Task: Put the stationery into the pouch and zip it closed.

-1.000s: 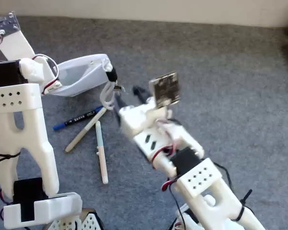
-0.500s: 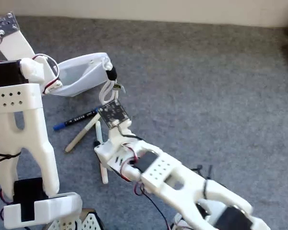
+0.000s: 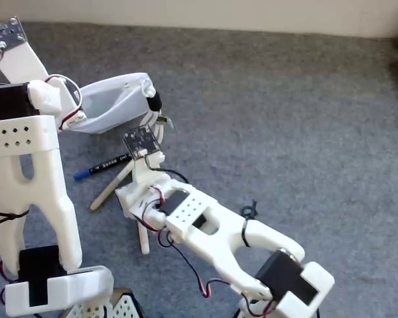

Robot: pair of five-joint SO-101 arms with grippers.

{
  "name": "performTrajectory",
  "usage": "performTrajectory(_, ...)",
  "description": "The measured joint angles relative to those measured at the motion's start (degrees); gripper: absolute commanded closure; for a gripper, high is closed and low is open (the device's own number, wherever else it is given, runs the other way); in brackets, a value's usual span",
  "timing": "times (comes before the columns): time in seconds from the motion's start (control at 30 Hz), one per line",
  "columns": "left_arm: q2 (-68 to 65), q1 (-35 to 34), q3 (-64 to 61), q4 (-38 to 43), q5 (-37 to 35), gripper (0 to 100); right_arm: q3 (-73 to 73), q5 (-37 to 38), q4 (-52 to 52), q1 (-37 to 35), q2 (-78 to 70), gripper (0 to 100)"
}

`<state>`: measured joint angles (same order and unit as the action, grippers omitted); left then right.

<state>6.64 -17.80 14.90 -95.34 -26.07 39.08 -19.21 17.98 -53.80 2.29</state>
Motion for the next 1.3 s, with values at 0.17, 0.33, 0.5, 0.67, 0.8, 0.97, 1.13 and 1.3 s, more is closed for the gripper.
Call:
performTrajectory(0.17,0.0,0.0,0.0,0.0,0.0,99,-2.7,0.0,0.0,0.0,-4.9,82.1)
performTrajectory(0.33,0.0,0.0,0.0,0.0,0.0,99,-5.2,0.0,0.0,0.1,-9.1,82.1)
performTrajectory(0.5,0.0,0.0,0.0,0.0,0.0,99,-8.7,0.0,3.8,1.9,-12.3,82.2)
performTrajectory(0.67,0.0,0.0,0.0,0.0,0.0,99,-17.1,0.0,15.0,1.9,-16.7,82.2)
performTrajectory(0.8,0.0,0.0,0.0,0.0,0.0,99,-24.4,2.2,24.8,2.6,-20.2,84.5)
performTrajectory(0.97,0.0,0.0,0.0,0.0,0.0,99,-27.8,6.5,30.6,3.3,-21.6,99.5)
performTrajectory(1.13,0.0,0.0,0.0,0.0,0.0,99,-27.4,6.8,31.8,4.0,-21.7,99.1)
performTrajectory(1.3,0.0,0.0,0.0,0.0,0.0,99,-27.9,9.0,34.5,4.5,-21.7,99.1)
